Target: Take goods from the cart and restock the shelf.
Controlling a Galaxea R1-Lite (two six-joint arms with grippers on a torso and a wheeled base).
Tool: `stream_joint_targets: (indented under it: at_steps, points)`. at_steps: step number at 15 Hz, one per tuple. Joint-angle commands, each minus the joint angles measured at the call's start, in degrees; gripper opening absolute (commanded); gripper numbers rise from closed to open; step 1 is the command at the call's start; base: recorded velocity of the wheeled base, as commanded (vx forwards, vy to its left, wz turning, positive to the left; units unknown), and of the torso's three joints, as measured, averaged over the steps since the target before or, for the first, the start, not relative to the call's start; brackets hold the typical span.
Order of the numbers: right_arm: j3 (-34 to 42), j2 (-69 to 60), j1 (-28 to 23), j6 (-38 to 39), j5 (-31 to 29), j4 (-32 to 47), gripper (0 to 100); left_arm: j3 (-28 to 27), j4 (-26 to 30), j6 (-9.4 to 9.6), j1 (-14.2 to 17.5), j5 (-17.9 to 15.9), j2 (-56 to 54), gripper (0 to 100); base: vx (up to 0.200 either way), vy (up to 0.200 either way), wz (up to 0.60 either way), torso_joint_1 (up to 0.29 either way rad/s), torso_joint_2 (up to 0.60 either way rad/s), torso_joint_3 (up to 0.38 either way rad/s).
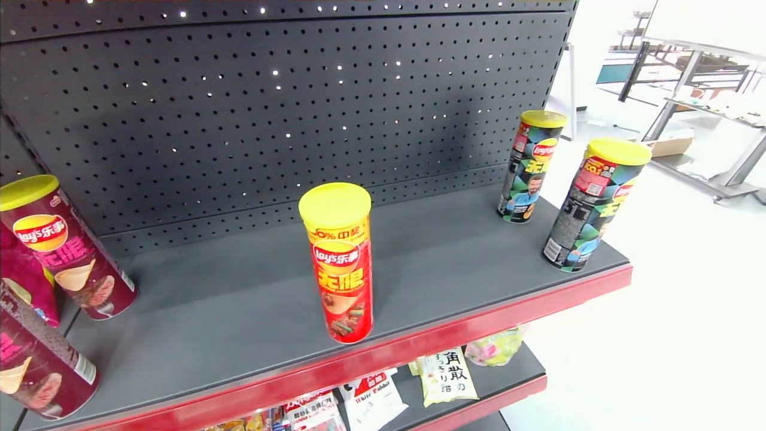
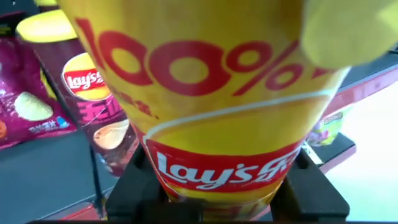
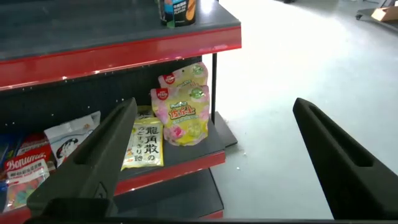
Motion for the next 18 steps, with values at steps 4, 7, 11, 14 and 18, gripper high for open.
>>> stream_joint_targets:
  at_steps: [4,7,11,14,18]
  points:
    - [0.00,0.05,-0.01,0.07,-0.01,-0.09,100,-2.09,-0.54,0.61,0.16,-8.72,7.52,0,0.000,0.000,0.00,0.000,0.00,0.000]
    - [0.00,0.05,-0.01,0.07,-0.01,-0.09,100,-2.18,-1.24,4.12,0.16,-15.04,13.68,0,0.000,0.000,0.00,0.000,0.00,0.000]
    - [0.00,0.05,-0.01,0.07,-0.01,0.00,100,-2.18,-11.87,7.90,0.07,-17.68,28.35,0,0.000,0.000,0.00,0.000,0.00,0.000]
    - [0.00,0.05,-0.01,0.07,-0.01,0.00,100,-2.79,-19.26,12.12,-4.77,-17.50,38.90,0,0.000,0.000,0.00,0.000,0.00,0.000]
    - [0.00,0.05,-0.01,0.07,-0.01,0.00,100,-6.57,-31.03,11.95,-11.36,-13.55,53.93,0,0.000,0.000,0.00,0.000,0.00,0.000]
